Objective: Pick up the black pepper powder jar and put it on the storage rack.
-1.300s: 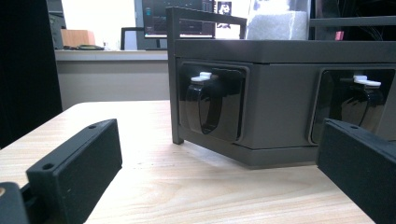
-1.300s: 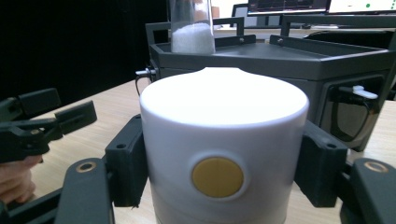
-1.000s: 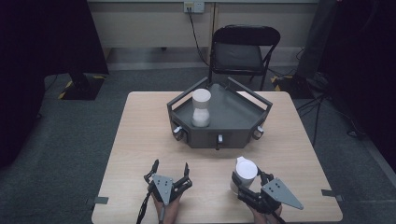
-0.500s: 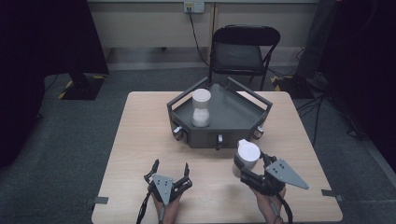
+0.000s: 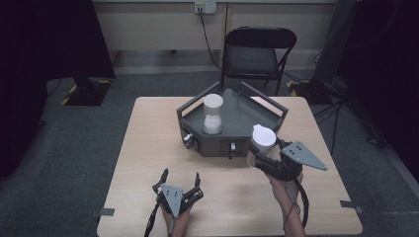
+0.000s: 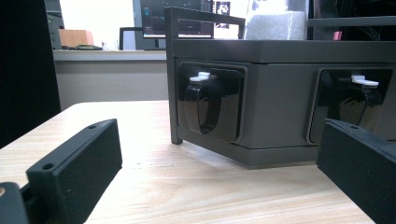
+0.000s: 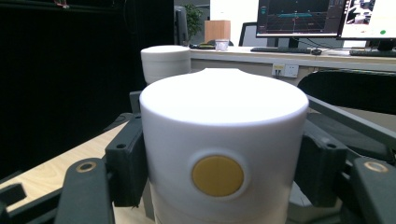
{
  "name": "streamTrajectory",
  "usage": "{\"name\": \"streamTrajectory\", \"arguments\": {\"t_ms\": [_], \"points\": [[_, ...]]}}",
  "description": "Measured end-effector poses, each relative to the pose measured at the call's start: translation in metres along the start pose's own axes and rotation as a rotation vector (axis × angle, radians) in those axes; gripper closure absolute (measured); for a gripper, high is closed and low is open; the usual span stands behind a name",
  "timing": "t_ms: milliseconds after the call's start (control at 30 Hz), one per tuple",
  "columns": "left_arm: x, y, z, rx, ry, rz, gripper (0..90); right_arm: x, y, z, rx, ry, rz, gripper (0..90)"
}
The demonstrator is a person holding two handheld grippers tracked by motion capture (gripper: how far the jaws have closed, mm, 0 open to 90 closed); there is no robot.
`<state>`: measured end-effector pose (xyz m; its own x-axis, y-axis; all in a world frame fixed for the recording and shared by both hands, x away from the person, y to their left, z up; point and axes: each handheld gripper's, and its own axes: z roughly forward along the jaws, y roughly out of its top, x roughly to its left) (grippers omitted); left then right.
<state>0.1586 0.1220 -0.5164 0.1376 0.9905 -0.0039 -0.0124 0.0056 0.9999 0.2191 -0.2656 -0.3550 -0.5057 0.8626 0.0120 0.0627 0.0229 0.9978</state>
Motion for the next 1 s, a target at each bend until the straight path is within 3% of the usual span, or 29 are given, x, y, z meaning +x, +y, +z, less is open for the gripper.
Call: {"name": "streamTrajectory", "arguments": {"t_ms": [433,533,700,1000], "points": [[0.000,0.000,0.000,0.001,0.001,0.000,0.0,-0.005,0.021,0.034,0.001,-0.070,0.015,29.7],[0.000,0.000,0.000,0.000,0.001,0.000,0.1,-0.007,0.026,0.041,-0.002,-0.074,0.043,29.7],[0.000,0.000,0.000,0.000,0.001,0.000,0.0,-0.003,0.036,0.057,0.006,-0.118,0.044,29.8],[0.000,0.000,0.000,0.001,0.003,-0.001,0.0,0.002,0.034,0.084,0.019,-0.176,0.042,29.7]]}}
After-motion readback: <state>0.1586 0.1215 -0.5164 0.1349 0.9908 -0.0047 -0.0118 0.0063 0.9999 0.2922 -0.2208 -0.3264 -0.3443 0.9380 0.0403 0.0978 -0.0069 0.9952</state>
